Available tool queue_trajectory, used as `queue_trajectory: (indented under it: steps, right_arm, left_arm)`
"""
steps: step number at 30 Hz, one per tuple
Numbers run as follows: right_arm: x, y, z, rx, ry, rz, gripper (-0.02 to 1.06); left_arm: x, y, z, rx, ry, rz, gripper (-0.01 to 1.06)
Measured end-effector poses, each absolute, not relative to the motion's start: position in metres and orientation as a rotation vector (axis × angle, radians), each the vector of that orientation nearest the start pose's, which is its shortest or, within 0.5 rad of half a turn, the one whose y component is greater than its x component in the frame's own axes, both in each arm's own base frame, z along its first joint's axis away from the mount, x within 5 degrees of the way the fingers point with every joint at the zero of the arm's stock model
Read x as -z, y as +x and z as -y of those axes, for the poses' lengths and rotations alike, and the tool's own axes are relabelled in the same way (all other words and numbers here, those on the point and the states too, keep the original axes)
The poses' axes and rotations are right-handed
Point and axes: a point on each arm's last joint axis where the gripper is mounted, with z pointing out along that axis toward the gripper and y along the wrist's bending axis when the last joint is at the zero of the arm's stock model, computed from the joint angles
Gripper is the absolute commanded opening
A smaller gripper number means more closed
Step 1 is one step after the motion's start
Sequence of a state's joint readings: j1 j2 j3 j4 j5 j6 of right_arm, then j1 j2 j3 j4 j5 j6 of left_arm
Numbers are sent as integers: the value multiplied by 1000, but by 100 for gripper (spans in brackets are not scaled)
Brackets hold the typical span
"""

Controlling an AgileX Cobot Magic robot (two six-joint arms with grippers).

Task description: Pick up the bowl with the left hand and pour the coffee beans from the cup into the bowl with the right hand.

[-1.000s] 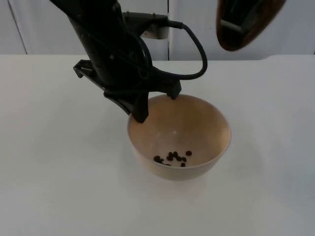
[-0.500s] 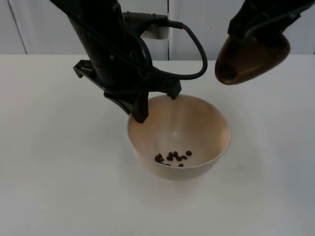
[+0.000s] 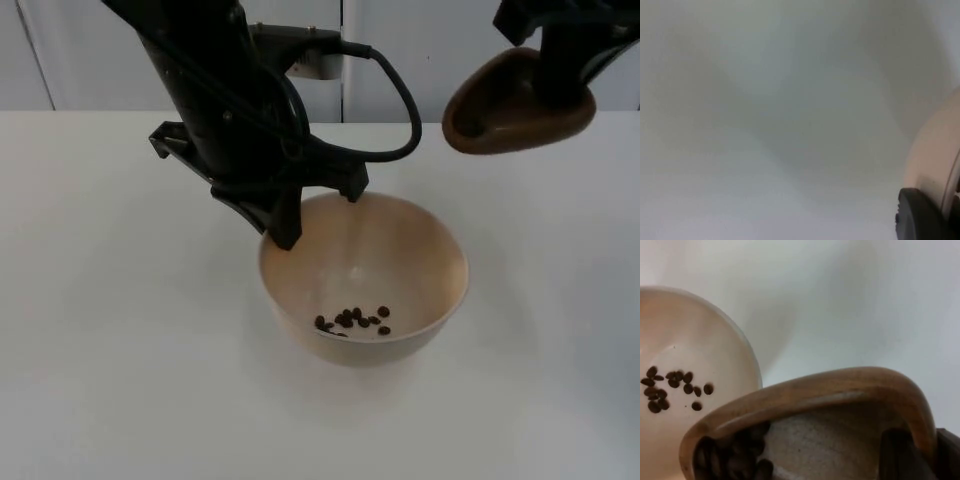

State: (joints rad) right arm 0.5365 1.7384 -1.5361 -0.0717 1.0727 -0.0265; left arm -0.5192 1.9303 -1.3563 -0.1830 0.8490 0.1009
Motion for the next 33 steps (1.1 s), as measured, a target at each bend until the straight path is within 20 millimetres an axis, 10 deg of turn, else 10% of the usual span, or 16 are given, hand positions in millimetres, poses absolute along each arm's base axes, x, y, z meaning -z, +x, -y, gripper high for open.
queue_trajectory:
  steps: [15, 33]
  right_arm:
    - [-304, 323, -185, -55, -798, -2617, 0]
    - [-270, 348, -120, -14, -557, -2698, 0]
  left_arm:
    - [-188, 332, 202, 256, 778, -2822, 0]
    - [-166, 350, 152, 234, 575, -2850, 0]
